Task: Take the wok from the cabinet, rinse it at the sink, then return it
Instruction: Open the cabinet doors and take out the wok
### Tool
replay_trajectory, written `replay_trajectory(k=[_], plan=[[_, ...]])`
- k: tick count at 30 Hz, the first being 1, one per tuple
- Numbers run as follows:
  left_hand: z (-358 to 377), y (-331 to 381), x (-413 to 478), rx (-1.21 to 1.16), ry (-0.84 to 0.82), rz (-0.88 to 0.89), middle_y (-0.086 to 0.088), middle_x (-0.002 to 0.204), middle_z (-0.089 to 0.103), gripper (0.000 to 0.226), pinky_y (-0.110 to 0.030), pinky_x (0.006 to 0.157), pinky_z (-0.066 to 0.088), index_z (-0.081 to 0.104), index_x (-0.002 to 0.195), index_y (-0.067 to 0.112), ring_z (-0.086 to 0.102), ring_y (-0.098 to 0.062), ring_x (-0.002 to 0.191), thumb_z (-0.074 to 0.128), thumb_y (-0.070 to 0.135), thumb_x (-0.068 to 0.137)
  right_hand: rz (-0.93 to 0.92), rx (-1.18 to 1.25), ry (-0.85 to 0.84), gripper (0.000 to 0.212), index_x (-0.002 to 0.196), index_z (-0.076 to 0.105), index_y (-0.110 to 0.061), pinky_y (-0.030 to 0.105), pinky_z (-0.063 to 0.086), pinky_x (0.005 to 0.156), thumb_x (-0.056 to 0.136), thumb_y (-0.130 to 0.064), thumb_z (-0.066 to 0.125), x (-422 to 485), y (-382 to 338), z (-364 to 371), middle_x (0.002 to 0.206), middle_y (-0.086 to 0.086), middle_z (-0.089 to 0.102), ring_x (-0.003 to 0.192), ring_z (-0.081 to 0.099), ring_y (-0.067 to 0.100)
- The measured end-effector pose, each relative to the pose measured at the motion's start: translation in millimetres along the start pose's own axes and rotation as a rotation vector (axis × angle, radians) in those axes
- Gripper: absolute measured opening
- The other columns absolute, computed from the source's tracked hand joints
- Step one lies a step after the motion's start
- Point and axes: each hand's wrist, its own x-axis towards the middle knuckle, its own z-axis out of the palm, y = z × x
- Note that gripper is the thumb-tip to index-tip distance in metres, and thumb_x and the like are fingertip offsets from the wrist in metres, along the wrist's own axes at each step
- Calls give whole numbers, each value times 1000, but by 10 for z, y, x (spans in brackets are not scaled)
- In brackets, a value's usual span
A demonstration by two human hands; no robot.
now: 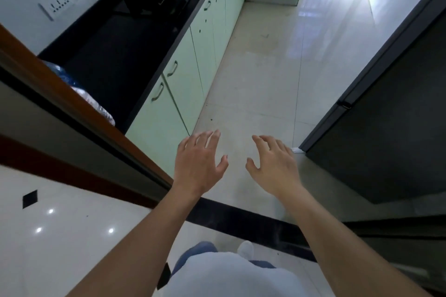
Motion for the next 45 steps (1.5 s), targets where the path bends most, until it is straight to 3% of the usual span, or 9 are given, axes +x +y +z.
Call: replay_trajectory(k=[13, 19, 24, 33, 38, 45], plan=[[249, 178, 1533, -61, -45, 50, 0, 137, 59, 61, -39, 105, 41, 46, 140, 24, 53, -21, 125, 45, 53, 86, 104, 54, -6, 62, 143, 44, -19, 43, 41, 107, 89, -48, 50, 1371, 458, 55, 141, 3, 54, 128, 51, 26], [295, -19, 2675, -98, -40, 47, -1, 131, 63, 60, -41, 98, 45, 53, 135, 22, 57, -23, 118, 48, 51, 83, 124, 41, -31, 64, 146, 41, -21, 42, 40, 108, 89, -50, 48, 2451, 512, 6, 144, 3, 51, 130, 49, 25], [331, -300, 3583, -96, -45, 45, -2, 136, 60, 62, -42, 100, 44, 51, 137, 22, 54, -23, 123, 46, 53, 84, 115, 53, 4, 65, 145, 43, -18, 42, 43, 107, 88, -49, 48, 3447, 465, -113, 142, 5, 54, 128, 51, 25], [449, -563, 4652, -102, -68, -25, -3, 134, 62, 62, -41, 100, 45, 52, 137, 20, 54, -23, 123, 44, 52, 84, 61, 51, -15, 63, 140, 48, -14, 43, 48, 101, 86, -44, 57, 4667, 506, -148, 133, 9, 61, 120, 58, 29], [562, -679, 5168, -89, -88, -112, -2, 133, 62, 62, -41, 98, 46, 53, 137, 20, 55, -23, 121, 43, 51, 84, -23, 57, -54, 64, 139, 49, -13, 44, 50, 99, 84, -44, 61, 5367, 591, -107, 132, 11, 62, 118, 60, 30], [575, -782, 5947, -77, -95, -383, -2, 141, 57, 64, -41, 104, 41, 46, 142, 21, 50, -22, 129, 41, 52, 87, -343, 47, -98, 64, 141, 48, -13, 43, 46, 103, 86, -43, 60, 6593, 569, -230, 137, 10, 59, 122, 57, 29]])
